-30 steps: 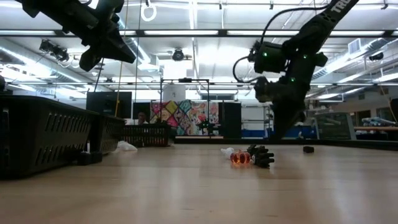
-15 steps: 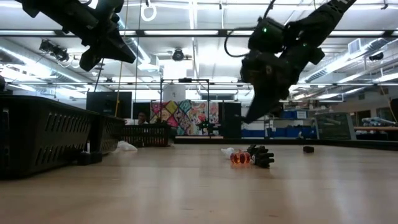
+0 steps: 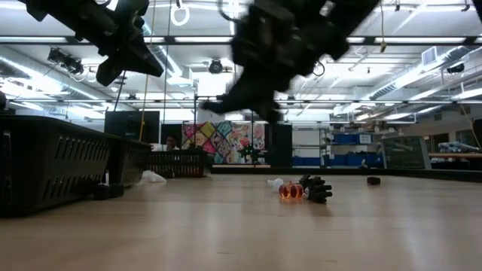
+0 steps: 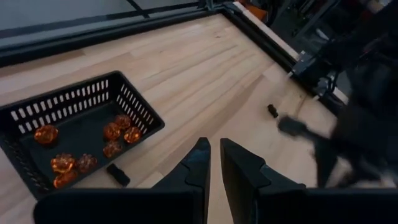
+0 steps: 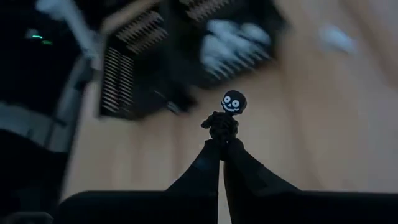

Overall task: Sort Halloween decoration
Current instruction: Put the black skeleton toy into the bottom black bin

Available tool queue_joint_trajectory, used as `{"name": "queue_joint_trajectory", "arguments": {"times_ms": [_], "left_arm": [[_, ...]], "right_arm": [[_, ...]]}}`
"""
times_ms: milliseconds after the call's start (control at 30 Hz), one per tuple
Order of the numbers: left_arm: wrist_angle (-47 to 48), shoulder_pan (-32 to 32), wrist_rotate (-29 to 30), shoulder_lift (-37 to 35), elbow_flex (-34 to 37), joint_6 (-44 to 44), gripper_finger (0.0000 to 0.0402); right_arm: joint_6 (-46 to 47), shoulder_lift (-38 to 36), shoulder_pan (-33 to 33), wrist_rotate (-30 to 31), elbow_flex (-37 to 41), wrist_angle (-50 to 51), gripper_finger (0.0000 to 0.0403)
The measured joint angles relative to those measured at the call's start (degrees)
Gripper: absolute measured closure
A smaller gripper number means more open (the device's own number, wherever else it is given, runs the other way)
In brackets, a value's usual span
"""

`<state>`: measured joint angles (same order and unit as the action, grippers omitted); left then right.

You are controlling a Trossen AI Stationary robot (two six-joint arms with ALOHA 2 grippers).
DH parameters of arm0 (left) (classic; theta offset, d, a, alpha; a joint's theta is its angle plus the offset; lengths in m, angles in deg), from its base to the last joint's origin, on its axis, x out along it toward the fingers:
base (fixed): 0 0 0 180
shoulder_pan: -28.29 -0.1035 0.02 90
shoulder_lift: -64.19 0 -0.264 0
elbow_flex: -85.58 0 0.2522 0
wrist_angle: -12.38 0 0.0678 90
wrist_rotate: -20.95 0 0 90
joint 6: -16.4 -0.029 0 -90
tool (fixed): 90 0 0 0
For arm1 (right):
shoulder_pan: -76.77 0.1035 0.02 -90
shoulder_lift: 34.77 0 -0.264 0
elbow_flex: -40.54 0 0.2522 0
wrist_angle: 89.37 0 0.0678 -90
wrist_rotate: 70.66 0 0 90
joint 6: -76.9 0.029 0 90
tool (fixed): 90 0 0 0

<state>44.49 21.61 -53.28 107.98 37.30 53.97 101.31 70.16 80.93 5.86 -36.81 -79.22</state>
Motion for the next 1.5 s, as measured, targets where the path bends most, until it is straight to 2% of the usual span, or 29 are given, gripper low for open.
{"name": "queue_joint_trajectory", "arguments": {"times_ms": [400, 533, 633, 733, 833, 967, 1133, 1367, 1500], "left_arm": [[1.83, 0.00, -0.01, -0.04, 0.00, 4.50, 0.0358], [3.42, 0.00, -0.02, -0.04, 0.00, 6.79, 0.0358], [4.81, 0.00, -0.02, -0.04, 0.00, 7.41, 0.0358], [5.74, 0.00, -0.02, -0.04, 0.00, 7.43, 0.0358], [6.59, 0.00, -0.06, -0.04, 0.00, 7.41, 0.0358], [7.08, 0.00, -1.48, -0.04, 0.00, 6.32, 0.0358], [7.28, 0.00, -1.60, -0.04, 0.00, 5.09, 0.0358], [9.00, 0.00, -1.60, -0.04, 0.00, 5.11, 0.0358], [10.66, 0.00, -1.60, -0.04, 0.00, 5.11, 0.0358]], "right_arm": [[-3.91, 23.02, 5.86, -6.12, -36.27, 12.54, 0.0390], [-3.99, 29.01, 6.98, -7.50, -45.40, 17.64, 0.0387], [-2.28, 32.18, 7.33, -8.28, -50.29, 21.17, 0.0370], [-1.97, 33.04, 7.41, -8.07, -51.63, 23.83, 0.0337], [-2.06, 32.64, 7.31, -5.19, -51.85, 24.60, 0.0305], [-1.40, 32.16, 6.44, -6.63, -51.85, 25.00, 0.0281], [-0.67, 30.57, 6.00, -7.20, -51.82, 29.40, 0.0278], [-8.01, 23.89, 7.44, 1.11, -51.89, 40.01, 0.0280], [-11.25, 20.97, 7.57, 1.81, -49.03, 46.90, 0.0280]]}}
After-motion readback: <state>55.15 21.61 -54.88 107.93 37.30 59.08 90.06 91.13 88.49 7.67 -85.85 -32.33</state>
